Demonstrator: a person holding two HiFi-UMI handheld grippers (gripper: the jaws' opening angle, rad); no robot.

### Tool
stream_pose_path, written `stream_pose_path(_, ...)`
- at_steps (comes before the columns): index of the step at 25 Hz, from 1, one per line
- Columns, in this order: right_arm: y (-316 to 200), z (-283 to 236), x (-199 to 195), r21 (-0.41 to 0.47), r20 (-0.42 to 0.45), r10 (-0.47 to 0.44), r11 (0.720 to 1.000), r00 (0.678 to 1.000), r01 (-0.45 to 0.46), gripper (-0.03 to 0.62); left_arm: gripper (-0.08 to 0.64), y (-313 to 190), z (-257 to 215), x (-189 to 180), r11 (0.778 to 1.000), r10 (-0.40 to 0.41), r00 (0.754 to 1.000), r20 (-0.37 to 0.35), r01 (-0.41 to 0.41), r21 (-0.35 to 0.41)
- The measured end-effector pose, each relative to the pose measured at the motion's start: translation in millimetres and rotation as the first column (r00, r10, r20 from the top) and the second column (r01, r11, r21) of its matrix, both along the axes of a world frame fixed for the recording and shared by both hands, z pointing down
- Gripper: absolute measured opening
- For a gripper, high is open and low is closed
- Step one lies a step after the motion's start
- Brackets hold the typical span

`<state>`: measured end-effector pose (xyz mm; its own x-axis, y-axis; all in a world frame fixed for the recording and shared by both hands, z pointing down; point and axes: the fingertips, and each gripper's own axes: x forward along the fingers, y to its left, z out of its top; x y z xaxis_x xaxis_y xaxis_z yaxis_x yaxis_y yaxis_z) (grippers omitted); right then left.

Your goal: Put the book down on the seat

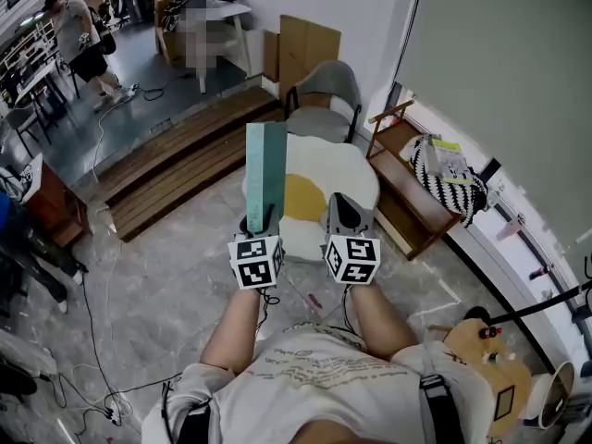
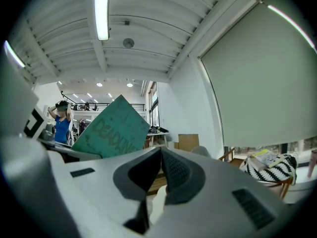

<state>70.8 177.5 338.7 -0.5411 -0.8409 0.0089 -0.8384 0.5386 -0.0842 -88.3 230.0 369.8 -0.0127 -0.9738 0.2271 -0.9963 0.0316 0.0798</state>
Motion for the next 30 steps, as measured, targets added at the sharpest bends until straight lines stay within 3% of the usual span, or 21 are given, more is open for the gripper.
stream_pose_path(10, 15, 15, -28, -0.044, 0.006, 0.006, 0.999, 1.000, -0.006, 0.028, 0.163, 16, 20, -30, 1.000, 0.023, 0.999, -0.027, -0.024, -0.021)
stream_pose_path(19, 4, 26, -46, -0.060, -0.004, -0.002, 0.998, 1.000, 0.002, 0.028, 0.163, 12, 34, -41, 0.999, 0.007, 0.999, 0.033, -0.006, -0.047)
stream_pose_path(30, -57, 31, -47, -0.066, 0.037, -0.011, 0.998, 0.999, 0.014, 0.028, 0.163, -40, 42, -47, 0.997, -0.005, 1.000, 0.023, 0.007, -0.074)
